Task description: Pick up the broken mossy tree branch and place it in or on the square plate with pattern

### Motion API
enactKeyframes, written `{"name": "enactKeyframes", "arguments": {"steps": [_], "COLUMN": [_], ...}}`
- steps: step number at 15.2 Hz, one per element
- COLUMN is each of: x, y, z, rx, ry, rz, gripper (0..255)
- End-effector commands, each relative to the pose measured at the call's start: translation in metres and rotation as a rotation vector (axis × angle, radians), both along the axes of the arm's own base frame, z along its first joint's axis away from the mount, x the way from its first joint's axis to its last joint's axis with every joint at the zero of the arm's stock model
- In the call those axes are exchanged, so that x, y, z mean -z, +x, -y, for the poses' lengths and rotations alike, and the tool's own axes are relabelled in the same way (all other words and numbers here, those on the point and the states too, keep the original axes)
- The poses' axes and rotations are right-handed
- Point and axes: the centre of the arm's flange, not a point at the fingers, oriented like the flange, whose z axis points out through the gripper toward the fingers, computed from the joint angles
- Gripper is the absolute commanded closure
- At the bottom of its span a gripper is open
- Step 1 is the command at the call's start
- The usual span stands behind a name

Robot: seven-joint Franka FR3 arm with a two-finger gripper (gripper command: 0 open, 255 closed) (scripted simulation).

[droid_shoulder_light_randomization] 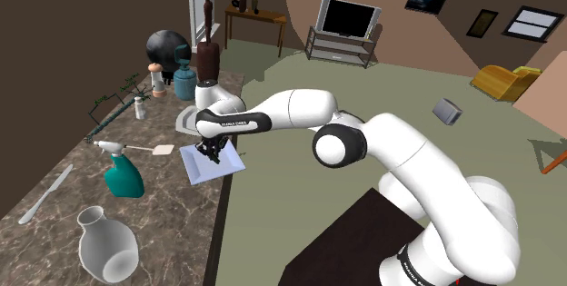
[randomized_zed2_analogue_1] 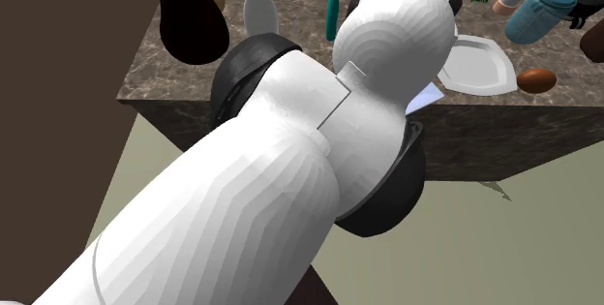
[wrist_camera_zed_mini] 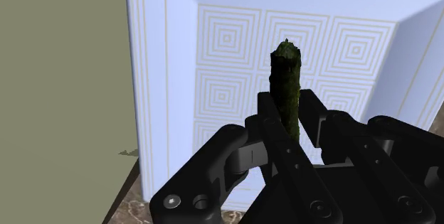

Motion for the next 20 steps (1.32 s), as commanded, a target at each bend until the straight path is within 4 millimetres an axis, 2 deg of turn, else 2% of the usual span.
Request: {"name": "enactKeyframes", "arguments": {"steps": [1,3,4,9,13,20], "x": [0.000,0.000,0.000,0.000,-0.050,-0.050], "y": [0.000,0.000,0.000,0.000,0.000,0.000], "z": [0.000,0.000,0.000,0.000,-0.002,-0.002], "rx": [0.000,0.000,0.000,0.000,0.000,0.000], "ry": [0.000,0.000,0.000,0.000,0.000,0.000], "rz": [0.000,0.000,0.000,0.000,0.000,0.000], "gripper": [255,255,0,0,0,0]}}
